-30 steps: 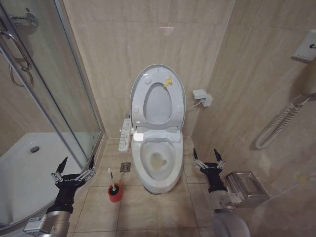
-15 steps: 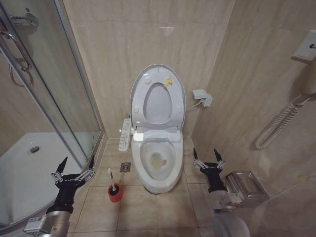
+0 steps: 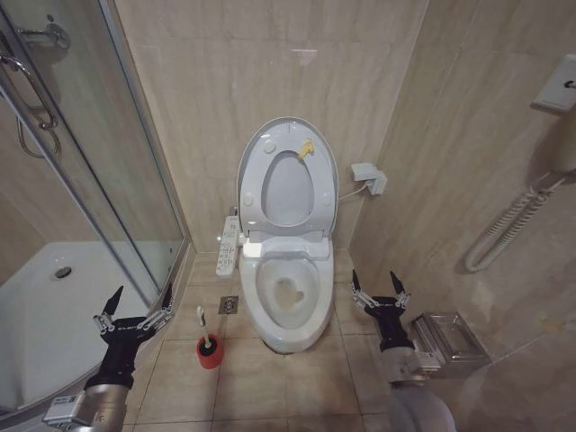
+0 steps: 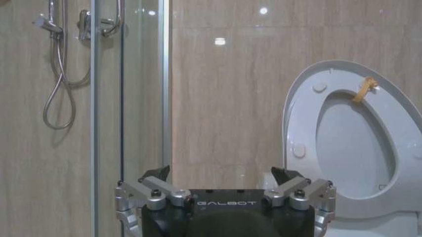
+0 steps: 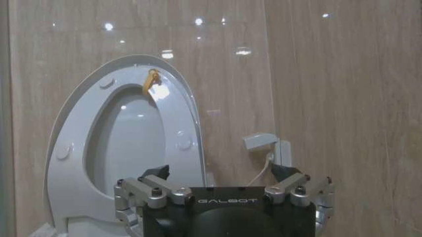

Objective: Open the toilet lid, clean the toilet bowl with a toilet brush, close the toilet lid, and flush.

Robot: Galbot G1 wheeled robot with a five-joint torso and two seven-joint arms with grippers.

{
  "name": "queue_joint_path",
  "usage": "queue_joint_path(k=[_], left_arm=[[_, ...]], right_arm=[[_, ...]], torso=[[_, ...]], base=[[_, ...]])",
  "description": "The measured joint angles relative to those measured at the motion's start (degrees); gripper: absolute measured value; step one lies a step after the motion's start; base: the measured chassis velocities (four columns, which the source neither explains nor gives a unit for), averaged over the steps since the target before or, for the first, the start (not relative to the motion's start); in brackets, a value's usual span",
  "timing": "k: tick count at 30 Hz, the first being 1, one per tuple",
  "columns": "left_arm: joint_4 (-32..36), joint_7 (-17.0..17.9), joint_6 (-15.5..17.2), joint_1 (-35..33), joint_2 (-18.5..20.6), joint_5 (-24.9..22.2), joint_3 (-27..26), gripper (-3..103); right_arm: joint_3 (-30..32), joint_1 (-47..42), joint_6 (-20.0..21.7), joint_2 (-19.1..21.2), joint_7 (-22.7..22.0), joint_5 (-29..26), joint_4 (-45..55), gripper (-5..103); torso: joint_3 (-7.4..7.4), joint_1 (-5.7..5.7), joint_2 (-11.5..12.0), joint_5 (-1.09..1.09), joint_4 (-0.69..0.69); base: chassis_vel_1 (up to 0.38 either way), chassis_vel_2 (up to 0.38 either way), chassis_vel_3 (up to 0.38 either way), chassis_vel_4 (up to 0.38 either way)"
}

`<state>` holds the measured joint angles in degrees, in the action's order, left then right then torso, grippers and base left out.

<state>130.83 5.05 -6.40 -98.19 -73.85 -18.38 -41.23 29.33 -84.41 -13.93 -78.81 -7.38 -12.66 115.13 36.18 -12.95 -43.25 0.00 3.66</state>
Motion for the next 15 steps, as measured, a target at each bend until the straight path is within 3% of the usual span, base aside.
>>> queue_joint_path(k=[15], left_arm=[[0.00, 0.00, 0.00, 0.00, 0.00, 0.00, 0.00, 100]], right_arm=[[0.00, 0.00, 0.00, 0.00, 0.00, 0.00, 0.00, 100]], torso=[[0.00, 0.00, 0.00, 0.00, 0.00]], base=[[0.000, 0.000, 0.000, 0.000]])
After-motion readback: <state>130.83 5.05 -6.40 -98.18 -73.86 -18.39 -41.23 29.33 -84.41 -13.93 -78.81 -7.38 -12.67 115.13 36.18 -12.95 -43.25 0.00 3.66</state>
